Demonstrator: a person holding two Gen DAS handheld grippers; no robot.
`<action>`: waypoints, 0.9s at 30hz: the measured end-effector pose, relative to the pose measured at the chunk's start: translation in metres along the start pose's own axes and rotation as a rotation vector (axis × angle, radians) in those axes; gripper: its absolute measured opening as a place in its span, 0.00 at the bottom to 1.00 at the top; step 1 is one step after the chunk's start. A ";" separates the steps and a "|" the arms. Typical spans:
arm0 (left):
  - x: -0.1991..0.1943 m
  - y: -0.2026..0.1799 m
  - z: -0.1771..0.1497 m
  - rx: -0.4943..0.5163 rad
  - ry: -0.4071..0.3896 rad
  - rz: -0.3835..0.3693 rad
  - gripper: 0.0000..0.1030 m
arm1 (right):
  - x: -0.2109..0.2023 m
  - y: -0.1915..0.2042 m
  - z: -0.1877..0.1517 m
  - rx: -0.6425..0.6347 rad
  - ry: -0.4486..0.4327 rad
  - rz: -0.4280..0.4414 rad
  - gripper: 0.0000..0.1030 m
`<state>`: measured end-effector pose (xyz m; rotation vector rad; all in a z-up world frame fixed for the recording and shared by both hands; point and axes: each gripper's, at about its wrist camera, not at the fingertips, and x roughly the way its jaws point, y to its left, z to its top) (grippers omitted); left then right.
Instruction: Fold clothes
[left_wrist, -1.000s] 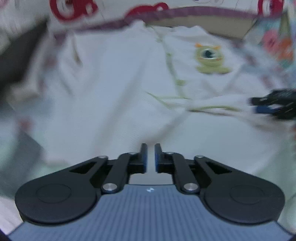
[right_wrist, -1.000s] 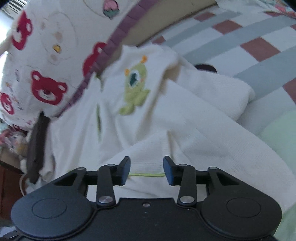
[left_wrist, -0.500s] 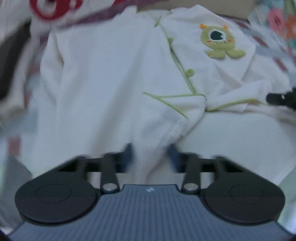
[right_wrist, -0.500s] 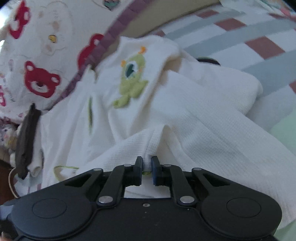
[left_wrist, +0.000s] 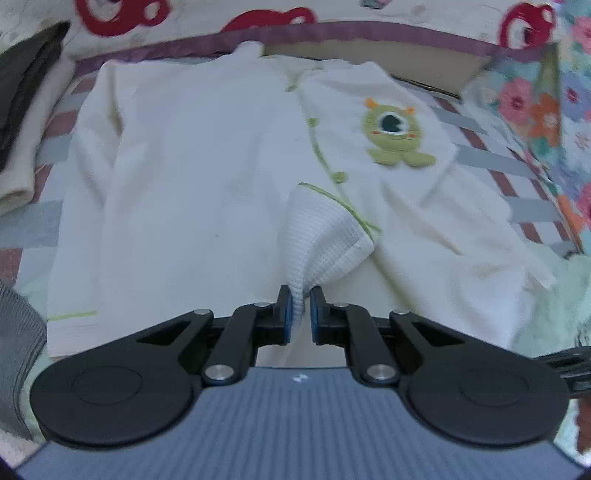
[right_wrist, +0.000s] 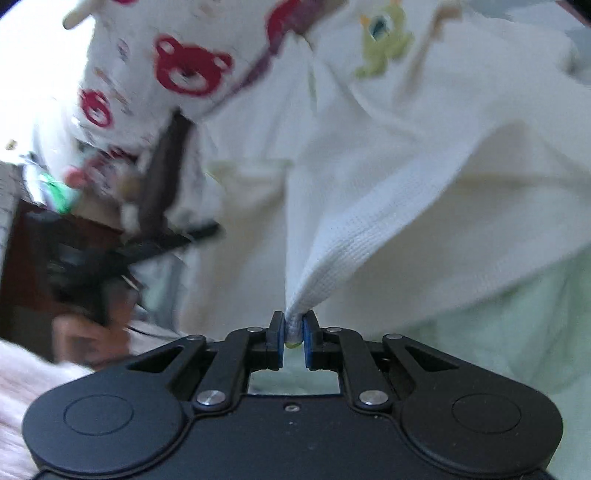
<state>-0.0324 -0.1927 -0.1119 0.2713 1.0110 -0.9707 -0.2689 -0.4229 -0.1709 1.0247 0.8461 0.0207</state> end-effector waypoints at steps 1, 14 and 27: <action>-0.004 -0.003 -0.001 0.007 0.000 -0.013 0.06 | 0.004 -0.002 -0.002 0.015 0.004 0.004 0.13; -0.015 -0.032 -0.024 0.006 0.134 -0.233 0.03 | 0.032 0.014 -0.014 -0.031 0.080 0.002 0.13; -0.015 -0.018 -0.033 -0.066 0.140 -0.153 0.40 | -0.039 0.008 -0.007 -0.006 -0.093 0.101 0.23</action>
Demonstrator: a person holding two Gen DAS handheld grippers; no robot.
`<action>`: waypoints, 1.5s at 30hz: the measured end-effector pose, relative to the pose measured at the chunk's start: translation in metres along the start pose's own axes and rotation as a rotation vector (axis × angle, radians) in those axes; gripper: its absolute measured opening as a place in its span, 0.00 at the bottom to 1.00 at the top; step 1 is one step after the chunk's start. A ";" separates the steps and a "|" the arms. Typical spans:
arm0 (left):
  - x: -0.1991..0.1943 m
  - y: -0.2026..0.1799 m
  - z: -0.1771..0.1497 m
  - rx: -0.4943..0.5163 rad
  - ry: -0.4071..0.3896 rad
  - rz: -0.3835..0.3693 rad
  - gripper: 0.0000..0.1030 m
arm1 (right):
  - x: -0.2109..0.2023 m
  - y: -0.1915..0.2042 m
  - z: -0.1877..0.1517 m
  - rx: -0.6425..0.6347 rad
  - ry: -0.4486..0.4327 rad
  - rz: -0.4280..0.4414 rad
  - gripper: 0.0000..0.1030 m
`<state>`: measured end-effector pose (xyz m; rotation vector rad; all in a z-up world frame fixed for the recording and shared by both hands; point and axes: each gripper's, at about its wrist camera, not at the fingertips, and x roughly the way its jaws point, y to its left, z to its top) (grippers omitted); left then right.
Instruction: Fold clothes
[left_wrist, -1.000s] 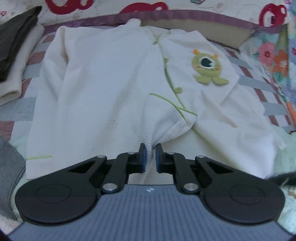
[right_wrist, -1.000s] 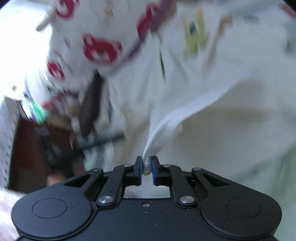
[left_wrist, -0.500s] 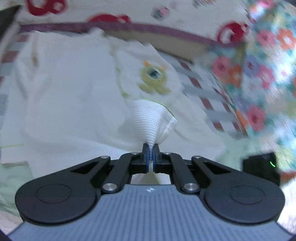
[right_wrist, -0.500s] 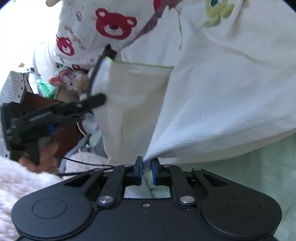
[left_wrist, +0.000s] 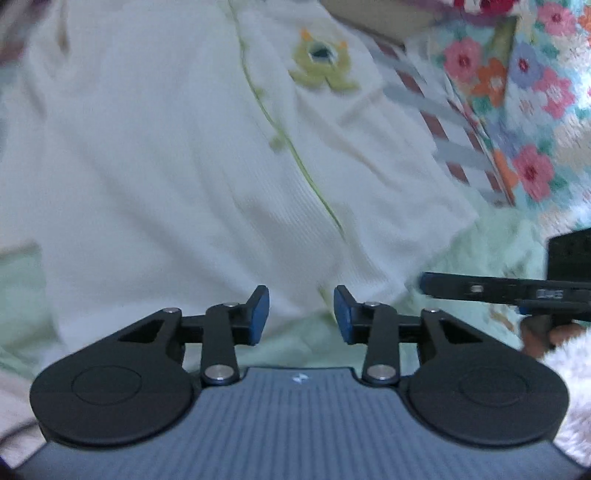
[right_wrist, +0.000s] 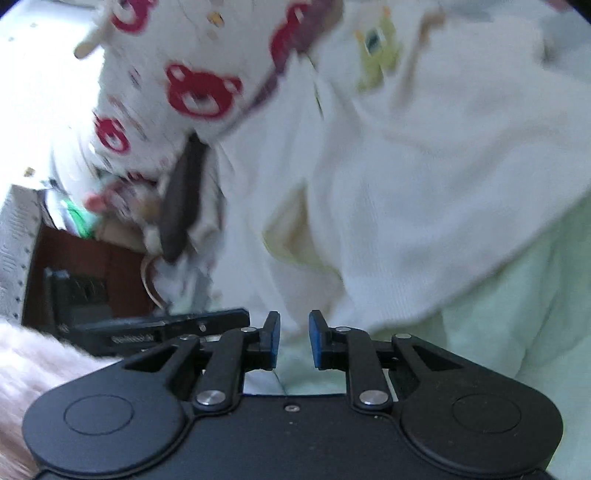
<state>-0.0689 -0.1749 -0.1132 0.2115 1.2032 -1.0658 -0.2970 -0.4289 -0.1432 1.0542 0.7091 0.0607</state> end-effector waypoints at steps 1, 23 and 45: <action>-0.002 0.002 0.003 -0.002 -0.028 0.031 0.40 | 0.003 0.006 0.006 -0.038 -0.006 -0.006 0.23; -0.071 0.039 -0.039 -0.092 -0.169 0.326 0.43 | 0.045 0.036 0.030 -0.244 0.138 -0.358 0.07; -0.031 0.008 0.090 0.130 -0.289 0.326 0.48 | -0.111 0.058 0.184 -0.564 -0.348 -0.545 0.45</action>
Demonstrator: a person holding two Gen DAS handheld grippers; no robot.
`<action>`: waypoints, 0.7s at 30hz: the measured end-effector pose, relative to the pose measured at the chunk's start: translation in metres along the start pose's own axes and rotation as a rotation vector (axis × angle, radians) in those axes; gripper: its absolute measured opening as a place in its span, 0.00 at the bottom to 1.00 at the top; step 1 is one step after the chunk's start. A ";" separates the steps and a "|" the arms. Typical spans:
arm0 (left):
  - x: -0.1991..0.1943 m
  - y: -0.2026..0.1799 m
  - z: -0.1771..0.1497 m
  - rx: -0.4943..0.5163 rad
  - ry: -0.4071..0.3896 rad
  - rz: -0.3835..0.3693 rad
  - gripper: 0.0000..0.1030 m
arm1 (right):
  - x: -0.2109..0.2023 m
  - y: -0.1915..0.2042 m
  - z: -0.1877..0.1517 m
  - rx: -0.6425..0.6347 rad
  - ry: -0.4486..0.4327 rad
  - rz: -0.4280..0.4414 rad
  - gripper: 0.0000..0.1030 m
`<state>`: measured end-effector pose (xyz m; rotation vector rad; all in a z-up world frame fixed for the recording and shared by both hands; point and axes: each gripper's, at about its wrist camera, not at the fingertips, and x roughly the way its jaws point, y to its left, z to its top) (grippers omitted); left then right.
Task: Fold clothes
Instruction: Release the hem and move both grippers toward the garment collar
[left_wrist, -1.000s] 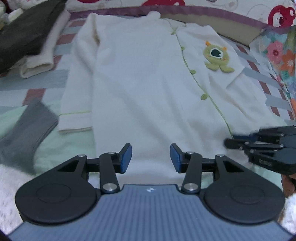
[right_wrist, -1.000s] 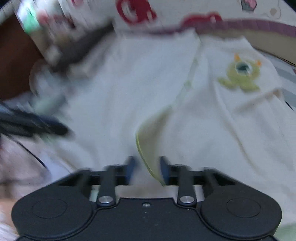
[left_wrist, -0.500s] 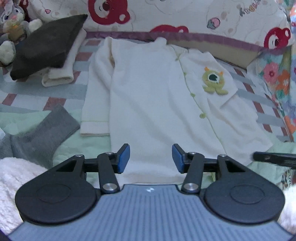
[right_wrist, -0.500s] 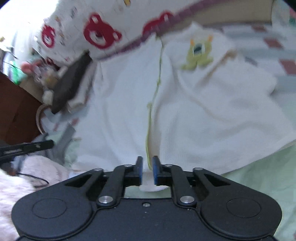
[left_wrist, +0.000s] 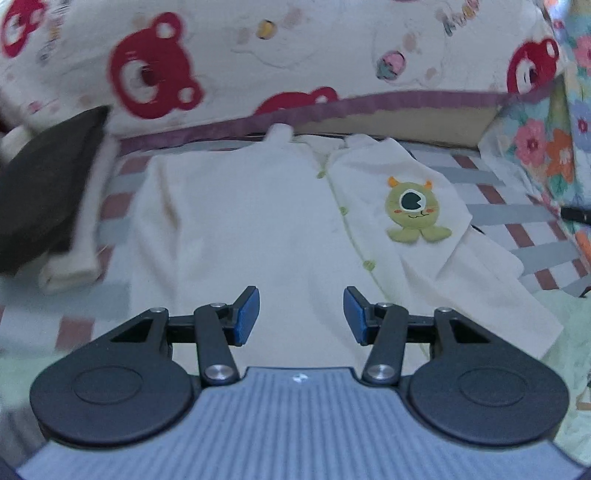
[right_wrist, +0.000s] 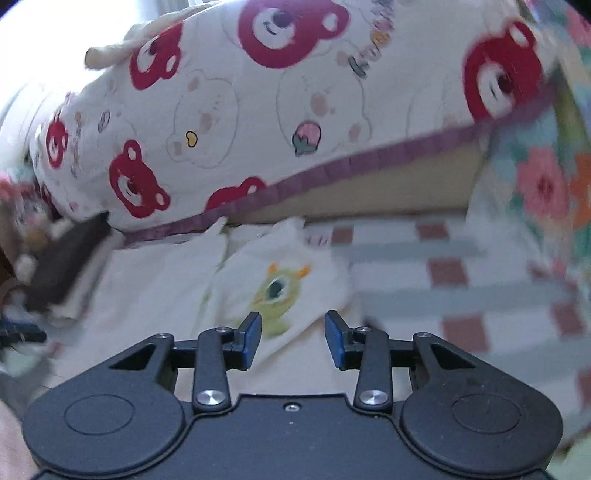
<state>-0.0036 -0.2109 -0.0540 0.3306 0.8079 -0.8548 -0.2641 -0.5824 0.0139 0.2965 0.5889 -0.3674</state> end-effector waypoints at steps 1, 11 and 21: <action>0.014 -0.004 0.009 0.026 0.008 -0.001 0.48 | 0.008 -0.004 0.006 -0.042 0.008 -0.025 0.45; 0.137 -0.030 0.072 0.153 0.101 -0.079 0.45 | 0.145 -0.067 0.032 -0.021 0.307 -0.276 0.02; 0.249 -0.071 0.157 0.135 0.155 -0.158 0.48 | 0.225 -0.079 0.014 0.110 0.344 -0.025 0.16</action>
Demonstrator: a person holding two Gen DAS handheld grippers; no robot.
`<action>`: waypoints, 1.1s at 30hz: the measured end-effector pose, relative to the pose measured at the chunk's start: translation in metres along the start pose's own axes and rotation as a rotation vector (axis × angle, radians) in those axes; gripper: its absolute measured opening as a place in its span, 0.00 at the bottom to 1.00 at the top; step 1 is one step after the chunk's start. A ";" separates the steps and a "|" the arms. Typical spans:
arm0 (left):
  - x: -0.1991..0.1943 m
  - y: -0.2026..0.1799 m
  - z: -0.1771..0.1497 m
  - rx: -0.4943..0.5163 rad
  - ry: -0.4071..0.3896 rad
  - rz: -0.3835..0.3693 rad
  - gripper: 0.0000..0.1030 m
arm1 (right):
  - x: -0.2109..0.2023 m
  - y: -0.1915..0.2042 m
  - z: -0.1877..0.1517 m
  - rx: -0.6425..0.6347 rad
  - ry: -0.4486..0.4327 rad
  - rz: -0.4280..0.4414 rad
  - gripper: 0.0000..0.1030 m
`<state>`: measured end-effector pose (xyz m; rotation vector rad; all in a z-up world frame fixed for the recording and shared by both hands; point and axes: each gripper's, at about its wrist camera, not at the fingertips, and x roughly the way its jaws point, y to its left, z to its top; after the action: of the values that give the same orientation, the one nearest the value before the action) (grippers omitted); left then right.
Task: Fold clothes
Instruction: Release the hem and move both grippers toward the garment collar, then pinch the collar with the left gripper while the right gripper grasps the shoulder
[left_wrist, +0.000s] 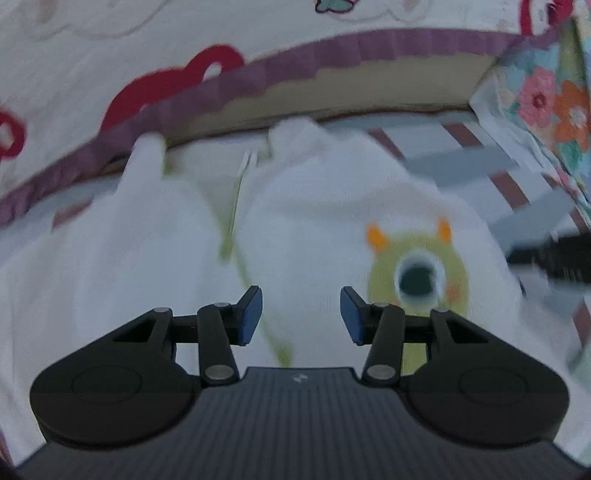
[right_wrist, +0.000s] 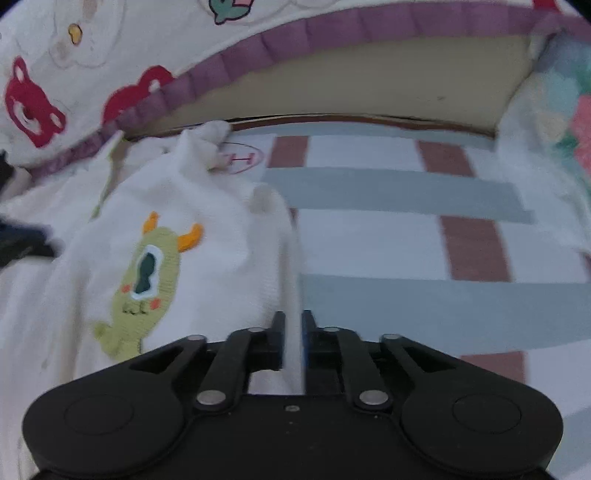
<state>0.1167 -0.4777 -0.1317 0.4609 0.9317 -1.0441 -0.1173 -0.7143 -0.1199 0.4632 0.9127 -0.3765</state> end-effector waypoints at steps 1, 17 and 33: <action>0.005 0.000 0.012 -0.013 -0.019 -0.012 0.49 | 0.000 -0.004 0.000 0.021 -0.019 0.021 0.16; 0.125 -0.046 0.068 -0.046 0.159 0.075 0.85 | 0.046 -0.008 -0.005 0.350 -0.017 0.231 0.36; 0.013 0.064 0.020 -0.210 0.015 -0.046 0.14 | 0.032 0.169 -0.039 -0.252 -0.072 0.279 0.14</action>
<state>0.1845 -0.4695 -0.1372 0.2741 1.0568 -0.9736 -0.0411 -0.5558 -0.1290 0.3358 0.7999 -0.0223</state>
